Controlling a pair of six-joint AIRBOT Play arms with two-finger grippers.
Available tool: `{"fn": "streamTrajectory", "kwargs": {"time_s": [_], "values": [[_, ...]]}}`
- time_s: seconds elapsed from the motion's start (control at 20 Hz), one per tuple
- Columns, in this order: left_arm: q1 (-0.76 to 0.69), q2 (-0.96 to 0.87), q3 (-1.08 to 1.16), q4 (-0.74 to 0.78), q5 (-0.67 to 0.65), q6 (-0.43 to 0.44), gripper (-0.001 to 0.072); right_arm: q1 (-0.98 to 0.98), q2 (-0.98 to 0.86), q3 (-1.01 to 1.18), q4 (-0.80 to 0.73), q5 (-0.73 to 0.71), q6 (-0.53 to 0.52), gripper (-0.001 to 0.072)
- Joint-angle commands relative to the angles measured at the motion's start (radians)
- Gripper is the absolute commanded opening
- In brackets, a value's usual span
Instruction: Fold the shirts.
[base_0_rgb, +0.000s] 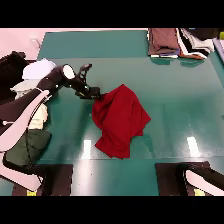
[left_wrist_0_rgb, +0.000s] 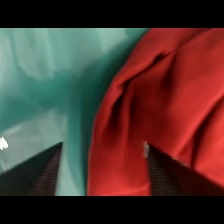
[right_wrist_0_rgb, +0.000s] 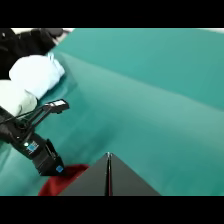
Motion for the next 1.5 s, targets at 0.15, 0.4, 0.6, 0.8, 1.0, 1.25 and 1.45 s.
{"fn": "streamTrajectory", "kwargs": {"time_s": [0.15,0.4,0.6,0.8,1.0,1.25,1.45], "values": [[0.018,-0.03,0.026,-0.082,0.033,0.043,0.0025,0.0,0.0,-0.197,-0.026,0.085,0.004,0.0019],[0.091,-0.03,0.254,-0.046,-0.066,0.043,0.0025,0.0,0.0,-0.532,-0.189,0.124,0.069,0.0019],[0.1,-0.03,0.298,-0.044,-0.076,0.043,0.0024,0.011,-0.001,-0.818,-0.172,-0.001,0.109,0.0412],[0.1,-0.03,0.298,-0.044,-0.078,0.043,0.0025,0.097,-0.075,-0.948,-0.016,-0.153,0.117,0.0411],[0.1,-0.03,0.298,-0.042,-0.087,0.043,0.0024,0.206,-0.219,-0.917,0.088,-0.29,0.114,0.041],[0.1,-0.018,0.303,-0.037,-0.1,0.044,0.0024,0.271,-0.316,-0.795,0.107,-0.389,0.114,0.0306],[0.1,0.065,0.303,0.021,-0.089,0.045,0.0024,0.272,-0.358,-0.691,0.093,-0.41,0.111,0.0018]]}}
